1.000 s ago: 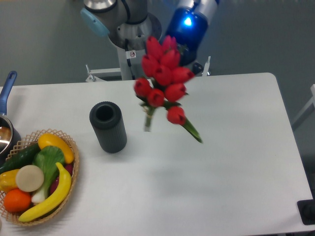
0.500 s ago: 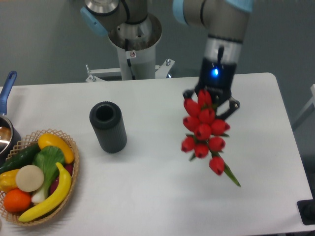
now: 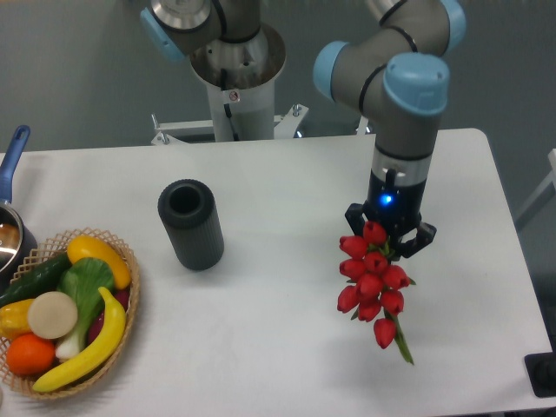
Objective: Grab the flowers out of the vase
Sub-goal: 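Carry the tulip bunch away from the vase and lower it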
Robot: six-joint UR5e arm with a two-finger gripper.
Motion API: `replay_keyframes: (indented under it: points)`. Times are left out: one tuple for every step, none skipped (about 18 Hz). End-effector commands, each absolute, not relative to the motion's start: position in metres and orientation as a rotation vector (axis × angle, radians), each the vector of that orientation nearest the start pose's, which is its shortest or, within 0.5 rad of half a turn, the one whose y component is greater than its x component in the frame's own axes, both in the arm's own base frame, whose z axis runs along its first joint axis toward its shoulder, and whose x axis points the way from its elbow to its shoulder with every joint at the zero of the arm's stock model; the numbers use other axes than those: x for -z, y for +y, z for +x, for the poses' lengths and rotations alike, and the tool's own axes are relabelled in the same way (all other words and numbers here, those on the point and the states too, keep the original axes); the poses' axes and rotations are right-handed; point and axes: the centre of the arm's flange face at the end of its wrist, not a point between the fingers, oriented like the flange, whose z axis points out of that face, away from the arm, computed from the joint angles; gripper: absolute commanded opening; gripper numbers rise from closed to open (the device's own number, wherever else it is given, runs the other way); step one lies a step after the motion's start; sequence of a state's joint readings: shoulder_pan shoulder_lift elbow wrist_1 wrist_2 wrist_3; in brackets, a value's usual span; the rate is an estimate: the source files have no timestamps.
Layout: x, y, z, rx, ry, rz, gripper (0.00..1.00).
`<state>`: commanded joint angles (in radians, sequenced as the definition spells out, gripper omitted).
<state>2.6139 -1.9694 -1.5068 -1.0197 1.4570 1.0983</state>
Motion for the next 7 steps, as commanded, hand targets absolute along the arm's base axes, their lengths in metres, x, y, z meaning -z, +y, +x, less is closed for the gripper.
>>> replay_keyframes:
  points:
    - [-0.347, 0.458, -0.5, -0.162, 0.098, -2.973, 0.0]
    - [-0.348, 0.466, -0.503, -0.136, 0.109, -3.007, 0.0]
    - [-0.348, 0.472, -0.507, -0.116, 0.121, -3.038, 0.0]
    - [-0.348, 0.476, -0.512, -0.107, 0.12, -3.052, 0.0]
    - [-0.347, 0.478, -0.515, -0.107, 0.122, -3.058, 0.0]
    - [-0.344, 0.478, -0.515, -0.104, 0.124, -3.064, 0.0]
    - [-0.343, 0.478, -0.516, -0.104, 0.122, -3.067, 0.0]
